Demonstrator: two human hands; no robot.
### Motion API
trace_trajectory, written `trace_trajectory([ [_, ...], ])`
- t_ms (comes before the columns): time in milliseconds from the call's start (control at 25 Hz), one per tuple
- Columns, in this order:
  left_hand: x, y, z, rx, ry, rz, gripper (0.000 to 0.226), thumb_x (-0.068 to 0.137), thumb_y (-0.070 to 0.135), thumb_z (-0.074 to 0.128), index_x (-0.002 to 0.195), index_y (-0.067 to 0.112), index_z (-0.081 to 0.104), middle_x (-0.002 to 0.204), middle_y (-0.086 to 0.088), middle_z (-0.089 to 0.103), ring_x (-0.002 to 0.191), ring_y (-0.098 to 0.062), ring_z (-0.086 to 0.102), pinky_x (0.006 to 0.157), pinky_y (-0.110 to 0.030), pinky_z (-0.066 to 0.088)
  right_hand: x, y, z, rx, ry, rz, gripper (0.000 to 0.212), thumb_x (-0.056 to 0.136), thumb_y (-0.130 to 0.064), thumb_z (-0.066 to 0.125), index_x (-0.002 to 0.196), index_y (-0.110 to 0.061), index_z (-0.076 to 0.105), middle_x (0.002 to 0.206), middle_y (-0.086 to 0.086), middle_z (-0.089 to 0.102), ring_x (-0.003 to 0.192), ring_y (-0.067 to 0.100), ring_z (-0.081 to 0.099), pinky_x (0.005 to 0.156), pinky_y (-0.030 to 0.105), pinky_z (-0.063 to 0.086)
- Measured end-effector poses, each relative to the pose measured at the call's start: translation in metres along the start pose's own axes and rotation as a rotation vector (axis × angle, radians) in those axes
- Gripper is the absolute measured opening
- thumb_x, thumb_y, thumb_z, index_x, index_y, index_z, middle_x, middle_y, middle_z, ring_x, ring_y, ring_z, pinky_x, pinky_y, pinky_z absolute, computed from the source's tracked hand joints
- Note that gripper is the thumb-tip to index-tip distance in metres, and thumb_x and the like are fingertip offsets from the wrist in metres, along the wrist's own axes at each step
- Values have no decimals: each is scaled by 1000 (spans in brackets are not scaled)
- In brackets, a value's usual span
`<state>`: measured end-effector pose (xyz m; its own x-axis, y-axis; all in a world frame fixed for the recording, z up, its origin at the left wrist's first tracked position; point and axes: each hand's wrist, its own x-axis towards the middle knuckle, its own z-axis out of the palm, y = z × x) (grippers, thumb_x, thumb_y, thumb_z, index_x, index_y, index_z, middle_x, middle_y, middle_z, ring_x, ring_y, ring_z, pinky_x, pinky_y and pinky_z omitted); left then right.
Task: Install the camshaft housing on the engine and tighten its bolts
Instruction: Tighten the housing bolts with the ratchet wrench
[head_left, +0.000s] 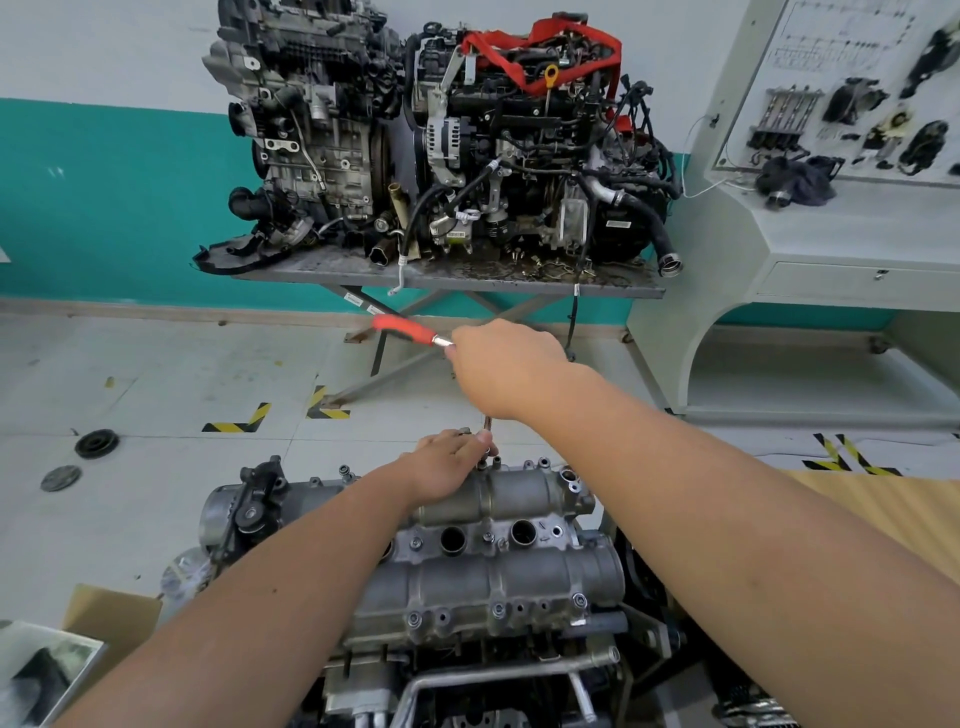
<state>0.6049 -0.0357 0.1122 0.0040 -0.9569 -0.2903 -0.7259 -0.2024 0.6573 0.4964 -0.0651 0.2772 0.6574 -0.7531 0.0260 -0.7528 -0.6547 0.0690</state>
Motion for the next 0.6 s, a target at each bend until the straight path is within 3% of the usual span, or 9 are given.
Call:
trace_trajectory([
  [80, 1, -2, 0, 21, -5, 12, 43, 102, 61, 16, 110, 52, 57, 143, 0, 49, 140, -28, 33, 118, -51, 22, 4, 7, -1, 297, -75, 90, 20, 103, -19, 38, 97, -14, 56, 83, 8, 63, 71, 25, 61, 58, 37, 44],
  [120, 2, -3, 0, 31, -6, 16, 44, 102, 61, 16, 112, 52, 58, 143, 0, 48, 141, -28, 33, 118, -51, 22, 2, 11, 0, 589, -119, 154, 19, 103, -20, 37, 99, -14, 55, 85, 10, 70, 78, 27, 68, 70, 39, 51],
  [160, 2, -3, 1, 41, -6, 18, 47, 100, 64, 15, 114, 52, 58, 143, -1, 48, 141, -28, 33, 118, -51, 22, 0, 12, 2, 942, -160, 243, 16, 103, -20, 38, 106, -16, 53, 85, 10, 75, 82, 25, 73, 81, 40, 51],
  [240, 1, -2, 1, 50, -6, 16, 56, 93, 70, 12, 118, 51, 58, 143, -1, 46, 141, -28, 31, 118, -52, 21, -6, 12, 13, 1556, -185, 416, 12, 101, -18, 42, 111, -16, 48, 82, 7, 77, 83, 20, 76, 82, 38, 43],
  [280, 1, -1, 0, 45, -6, 11, 60, 90, 71, 10, 120, 51, 58, 144, 0, 45, 142, -28, 30, 118, -52, 20, -7, 10, 20, 1770, -127, 484, 8, 99, -15, 43, 107, -16, 46, 83, 8, 77, 84, 21, 76, 82, 37, 41],
  [360, 1, 0, 0, 31, -5, -13, 60, 94, 69, 11, 127, 49, 56, 146, 0, 42, 143, -29, 26, 118, -53, 18, -6, 7, 35, 2048, 20, 596, 6, 96, -15, 46, 101, -14, 48, 86, 11, 77, 89, 23, 76, 100, 43, 38],
  [400, 1, 0, 0, 24, -6, -26, 58, 98, 67, 12, 131, 46, 55, 149, -1, 41, 144, -30, 24, 119, -53, 17, -6, 6, 41, 2117, 57, 609, 9, 96, -20, 46, 101, -15, 51, 89, 10, 78, 94, 22, 75, 106, 49, 33],
  [480, 1, 1, 0, -8, -6, -35, 52, 102, 61, 14, 128, 45, 57, 148, -1, 41, 144, -30, 24, 119, -52, 17, -9, 2, 52, 2086, 109, 545, 18, 99, -34, 47, 104, -25, 61, 99, 2, 78, 106, 16, 70, 99, 50, 32],
  [600, 1, 1, -2, -50, 4, -26, 45, 104, 56, 18, 95, 44, 60, 126, 0, 53, 134, -31, 38, 115, -49, 26, -20, -6, 69, 1704, 418, 257, 23, 101, -39, 52, 120, -41, 66, 124, -9, 68, 116, 1, 61, 103, 30, 45],
])
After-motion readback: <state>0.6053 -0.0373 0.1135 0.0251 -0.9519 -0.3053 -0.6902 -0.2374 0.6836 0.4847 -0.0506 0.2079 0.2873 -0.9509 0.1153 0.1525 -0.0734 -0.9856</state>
